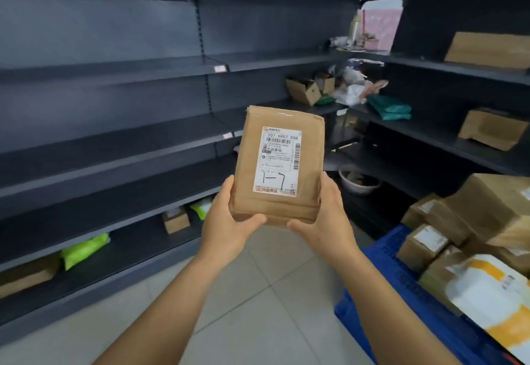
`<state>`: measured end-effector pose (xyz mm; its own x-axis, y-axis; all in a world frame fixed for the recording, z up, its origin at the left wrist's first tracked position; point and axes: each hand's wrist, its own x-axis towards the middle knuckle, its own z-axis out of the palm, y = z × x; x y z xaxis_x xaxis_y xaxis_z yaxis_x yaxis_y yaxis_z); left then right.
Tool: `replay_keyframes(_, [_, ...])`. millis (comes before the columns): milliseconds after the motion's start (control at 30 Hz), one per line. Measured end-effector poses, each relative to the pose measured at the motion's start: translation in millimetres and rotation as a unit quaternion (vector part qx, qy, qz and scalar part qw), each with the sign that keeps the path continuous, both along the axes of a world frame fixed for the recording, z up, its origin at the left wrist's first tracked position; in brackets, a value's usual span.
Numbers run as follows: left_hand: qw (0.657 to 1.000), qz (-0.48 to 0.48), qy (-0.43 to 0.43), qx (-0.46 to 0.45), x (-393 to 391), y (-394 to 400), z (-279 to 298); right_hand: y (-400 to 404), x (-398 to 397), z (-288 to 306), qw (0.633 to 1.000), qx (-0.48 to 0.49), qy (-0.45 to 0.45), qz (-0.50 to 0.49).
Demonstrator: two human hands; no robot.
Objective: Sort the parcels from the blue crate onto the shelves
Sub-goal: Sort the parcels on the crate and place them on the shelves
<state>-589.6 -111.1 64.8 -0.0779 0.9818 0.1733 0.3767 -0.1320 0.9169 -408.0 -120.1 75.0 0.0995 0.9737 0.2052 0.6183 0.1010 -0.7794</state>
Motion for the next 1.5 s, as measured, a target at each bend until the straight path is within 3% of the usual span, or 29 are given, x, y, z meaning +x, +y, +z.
replay_keyframes(500, [0.977, 0.209, 0.038, 0.011, -299, -27, 13, 41, -303, 17, 0.978, 0.013, 0.011, 0.209])
replay_keyframes(833, [0.948, 0.315, 0.038, 0.013, -424, -25, 19, 85, -445, 24, 0.946, -0.004, 0.007, 0.323])
replay_keyframes(1500, [0.902, 0.423, 0.061, -0.068, -645, 98, 12, 246, -696, 9, 0.894, -0.038, -0.033, 0.445])
